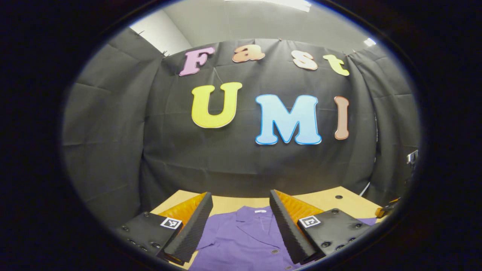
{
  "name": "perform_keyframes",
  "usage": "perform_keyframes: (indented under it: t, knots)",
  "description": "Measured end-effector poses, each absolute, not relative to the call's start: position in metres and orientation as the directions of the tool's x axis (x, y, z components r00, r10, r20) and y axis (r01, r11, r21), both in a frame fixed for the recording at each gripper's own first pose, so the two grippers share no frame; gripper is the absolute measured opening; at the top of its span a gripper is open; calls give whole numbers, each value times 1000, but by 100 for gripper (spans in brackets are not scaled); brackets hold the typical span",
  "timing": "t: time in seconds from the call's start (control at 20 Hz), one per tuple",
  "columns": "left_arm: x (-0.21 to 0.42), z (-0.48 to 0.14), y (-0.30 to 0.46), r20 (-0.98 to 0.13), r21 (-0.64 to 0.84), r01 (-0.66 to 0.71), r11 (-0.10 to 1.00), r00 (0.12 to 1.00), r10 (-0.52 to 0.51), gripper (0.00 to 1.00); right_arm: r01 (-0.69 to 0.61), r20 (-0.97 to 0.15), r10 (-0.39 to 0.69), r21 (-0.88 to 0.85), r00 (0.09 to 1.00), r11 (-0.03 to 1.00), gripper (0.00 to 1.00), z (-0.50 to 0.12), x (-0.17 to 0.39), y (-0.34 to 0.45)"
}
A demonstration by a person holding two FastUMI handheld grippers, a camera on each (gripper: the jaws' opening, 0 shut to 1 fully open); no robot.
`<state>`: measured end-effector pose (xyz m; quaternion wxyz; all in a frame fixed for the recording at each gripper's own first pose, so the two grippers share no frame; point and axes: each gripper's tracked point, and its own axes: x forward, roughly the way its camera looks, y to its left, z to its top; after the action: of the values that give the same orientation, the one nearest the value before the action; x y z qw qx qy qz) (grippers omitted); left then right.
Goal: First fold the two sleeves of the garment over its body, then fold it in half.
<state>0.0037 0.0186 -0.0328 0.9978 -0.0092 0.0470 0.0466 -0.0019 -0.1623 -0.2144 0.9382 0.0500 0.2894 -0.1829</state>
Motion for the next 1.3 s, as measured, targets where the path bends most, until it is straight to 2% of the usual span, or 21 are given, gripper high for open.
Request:
perform_keyframes:
  t: [0.2,0.25,0.3,0.6,0.95,1.05,1.15,1.2,1.25,1.3]
  knots:
    - [-2,-35,27,-101,-6,-124,992,987,123,95,427,-651,-329,-7,684,904,91,-259,-7,-185]
    - [-4,-35,29,-104,-4,-132,991,986,130,95,440,-672,-334,-13,661,898,89,-270,-8,-191]
    - [-6,-37,32,-105,-1,-139,990,985,138,95,451,-688,-338,-18,642,892,92,-279,-11,-195]
    - [-13,-40,36,-114,14,-160,987,980,161,96,518,-765,-339,-8,548,855,92,-324,-18,-218]
    - [-18,-43,34,-116,27,-160,987,980,162,96,583,-804,-290,85,519,808,92,-346,-14,-224]
    - [-19,-44,33,-116,21,-157,987,981,158,96,574,-826,-265,84,497,814,93,-350,-21,-217]
    - [-18,-44,33,-115,14,-153,988,981,154,96,546,-819,-258,80,513,834,96,-351,-15,-220]
    - [-18,-45,33,-114,11,-151,989,982,151,96,535,-820,-248,83,516,841,94,-349,-16,-218]
    - [-18,-45,33,-113,8,-147,989,983,147,96,532,-824,-242,84,513,843,85,-350,-14,-218]
    - [-18,-46,32,-112,8,-146,989,983,145,96,524,-828,-231,86,510,847,83,-350,-14,-216]
